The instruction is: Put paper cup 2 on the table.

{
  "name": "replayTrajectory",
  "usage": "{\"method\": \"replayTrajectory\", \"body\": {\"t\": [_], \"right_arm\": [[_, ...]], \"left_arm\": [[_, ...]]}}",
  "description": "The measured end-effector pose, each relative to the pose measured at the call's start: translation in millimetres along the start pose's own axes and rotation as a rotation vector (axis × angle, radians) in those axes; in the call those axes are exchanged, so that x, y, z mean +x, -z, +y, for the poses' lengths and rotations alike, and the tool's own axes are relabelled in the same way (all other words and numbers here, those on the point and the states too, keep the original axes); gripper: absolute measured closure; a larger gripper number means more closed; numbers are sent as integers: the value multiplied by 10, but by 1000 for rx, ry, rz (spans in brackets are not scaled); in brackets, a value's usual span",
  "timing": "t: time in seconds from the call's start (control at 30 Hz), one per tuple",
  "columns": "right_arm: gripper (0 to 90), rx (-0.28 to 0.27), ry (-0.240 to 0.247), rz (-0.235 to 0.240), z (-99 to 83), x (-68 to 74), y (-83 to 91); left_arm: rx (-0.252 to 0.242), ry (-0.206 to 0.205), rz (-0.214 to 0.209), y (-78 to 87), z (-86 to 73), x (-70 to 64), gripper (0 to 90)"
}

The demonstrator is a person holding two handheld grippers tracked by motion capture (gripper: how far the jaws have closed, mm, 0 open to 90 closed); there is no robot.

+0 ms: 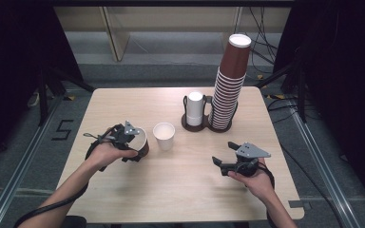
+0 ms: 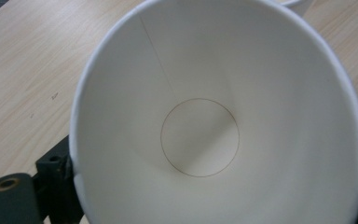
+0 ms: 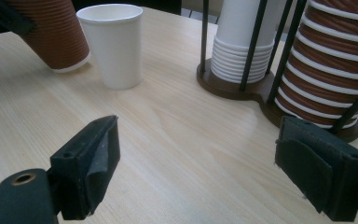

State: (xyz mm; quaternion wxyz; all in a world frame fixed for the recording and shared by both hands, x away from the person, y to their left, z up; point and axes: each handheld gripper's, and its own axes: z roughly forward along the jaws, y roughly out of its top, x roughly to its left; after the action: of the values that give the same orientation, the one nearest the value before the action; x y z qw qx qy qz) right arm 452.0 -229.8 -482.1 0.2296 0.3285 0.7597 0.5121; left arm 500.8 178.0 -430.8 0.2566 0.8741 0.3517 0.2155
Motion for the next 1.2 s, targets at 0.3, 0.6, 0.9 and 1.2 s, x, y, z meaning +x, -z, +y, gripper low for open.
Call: {"method": "replayTrajectory", "body": {"t": [0.3,0.6,0.9,1.2], "right_arm": [[148,-1,18,2,5,-8,-1],[148,-9,6,2,4,-2,-5],[148,-2,13,6,8,-2,4],[148,-4,6,10,4,5,-10]], "left_arm": [[45,60,-20,-64,48,58,99],[55,86,-37,-131,107,113,93],[53,90,-46,-234,195,154,80],[6,99,-97,-327,139,191,0]]}}
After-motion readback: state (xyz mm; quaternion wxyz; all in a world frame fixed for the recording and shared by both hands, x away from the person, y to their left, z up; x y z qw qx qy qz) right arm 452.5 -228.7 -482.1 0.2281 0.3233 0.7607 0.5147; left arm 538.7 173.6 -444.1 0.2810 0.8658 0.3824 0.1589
